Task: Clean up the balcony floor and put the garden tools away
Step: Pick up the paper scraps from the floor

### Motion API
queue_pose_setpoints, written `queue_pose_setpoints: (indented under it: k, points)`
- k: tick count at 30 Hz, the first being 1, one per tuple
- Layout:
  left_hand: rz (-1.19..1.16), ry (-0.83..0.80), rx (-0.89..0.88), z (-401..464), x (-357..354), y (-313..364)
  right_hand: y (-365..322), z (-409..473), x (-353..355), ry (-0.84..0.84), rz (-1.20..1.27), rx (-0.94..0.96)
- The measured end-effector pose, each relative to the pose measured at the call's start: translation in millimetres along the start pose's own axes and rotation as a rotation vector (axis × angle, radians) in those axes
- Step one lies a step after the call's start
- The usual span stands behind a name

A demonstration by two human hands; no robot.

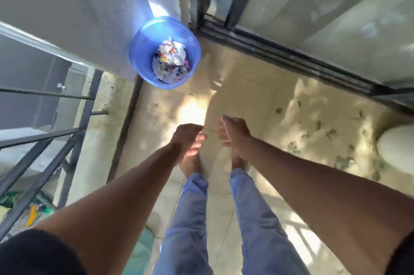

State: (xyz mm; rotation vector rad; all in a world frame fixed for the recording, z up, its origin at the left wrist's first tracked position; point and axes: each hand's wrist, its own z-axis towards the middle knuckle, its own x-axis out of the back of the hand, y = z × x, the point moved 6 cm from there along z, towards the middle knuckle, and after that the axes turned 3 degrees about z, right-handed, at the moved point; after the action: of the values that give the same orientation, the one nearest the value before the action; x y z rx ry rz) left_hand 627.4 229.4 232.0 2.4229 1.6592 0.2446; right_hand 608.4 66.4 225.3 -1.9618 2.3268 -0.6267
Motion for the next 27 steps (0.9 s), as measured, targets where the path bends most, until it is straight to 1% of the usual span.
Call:
queue_pose_setpoints:
  k: [4, 8, 11, 13, 16, 21, 24, 27]
  points:
    - [0.178, 0.005, 0.07, 3, -33, -40, 77, -5, 41, 0.104, 0.019, -0.048]
    - [0.395, -0.022, 0.047, 8, -77, -53, 137, -9, 78, 0.221, 0.017, -0.049]
    - [0.576, -0.069, 0.005, 11, -117, -57, 174, -13, 106, 0.263, -0.006, -0.046]
    - [0.697, -0.124, -0.003, 10, -146, -62, 195, -19, 126, 0.269, -0.028, -0.041]
    - [0.843, -0.157, -0.038, 9, -186, -68, 231, -22, 156, 0.274, -0.027, -0.048]
    - [0.977, -0.155, -0.044, 20, -246, -106, 298, -10, 207, 0.278, 0.035, -0.071]
    - [1.056, -0.179, -0.024, 22, -290, -140, 339, 1, 246, 0.308, 0.058, -0.081]
    - [1.106, -0.199, -0.003, 20, -332, -168, 381, 11, 275, 0.373, 0.109, -0.099]
